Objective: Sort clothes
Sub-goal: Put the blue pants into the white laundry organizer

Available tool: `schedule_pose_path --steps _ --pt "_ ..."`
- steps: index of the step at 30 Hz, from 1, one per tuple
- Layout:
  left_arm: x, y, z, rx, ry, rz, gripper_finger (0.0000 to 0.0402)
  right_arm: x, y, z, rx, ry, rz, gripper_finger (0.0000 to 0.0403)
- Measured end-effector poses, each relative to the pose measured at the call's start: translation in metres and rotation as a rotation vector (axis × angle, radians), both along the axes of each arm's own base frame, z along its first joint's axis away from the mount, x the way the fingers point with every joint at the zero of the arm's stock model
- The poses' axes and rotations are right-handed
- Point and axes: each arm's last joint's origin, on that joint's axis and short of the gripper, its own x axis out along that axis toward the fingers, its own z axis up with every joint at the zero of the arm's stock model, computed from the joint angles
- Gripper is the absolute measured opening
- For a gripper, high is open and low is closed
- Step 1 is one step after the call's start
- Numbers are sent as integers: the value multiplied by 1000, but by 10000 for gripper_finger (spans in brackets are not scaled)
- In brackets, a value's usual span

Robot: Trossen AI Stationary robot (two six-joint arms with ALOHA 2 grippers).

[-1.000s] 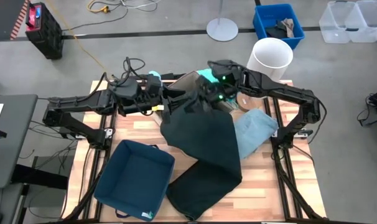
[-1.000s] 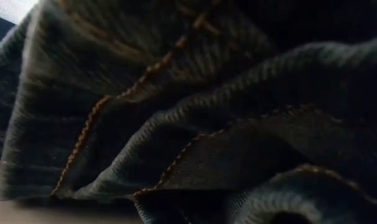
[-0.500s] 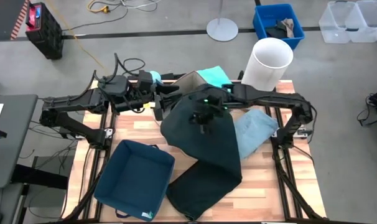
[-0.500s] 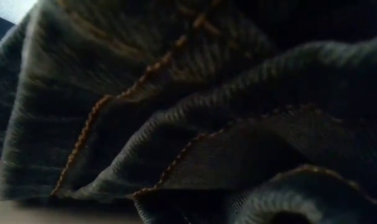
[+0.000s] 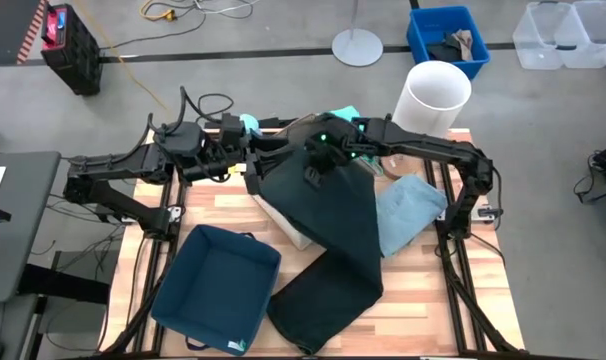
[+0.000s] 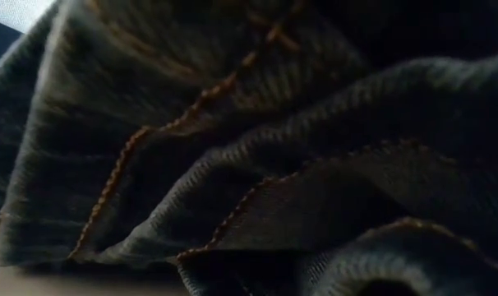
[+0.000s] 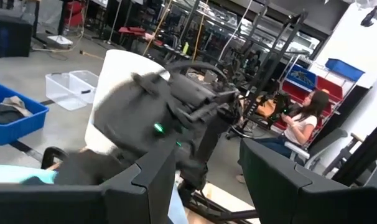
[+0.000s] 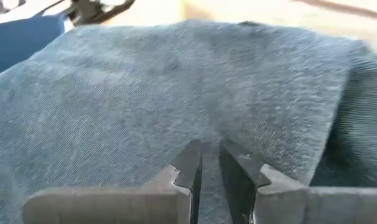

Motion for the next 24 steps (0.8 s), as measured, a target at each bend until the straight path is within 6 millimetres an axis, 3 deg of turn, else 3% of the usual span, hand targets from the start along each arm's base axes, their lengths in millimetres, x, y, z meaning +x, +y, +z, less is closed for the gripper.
schedule_pose_path --steps 7,11,14,18,24 --pt "0 0 0 -4 0 -1 173 -7 -21 -16 56 115 -83 81" --pt "0 0 0 -4 3 -1 173 -4 -20 -25 146 131 -7 81" --pt "0 0 0 -3 3 -1 173 1 -12 -23 106 103 67 82" --pt "0 0 0 -3 3 -1 173 4 -1 -10 22 34 170 82" --pt "0 0 0 -4 1 -1 173 -9 6 34 -52 -79 220 82"
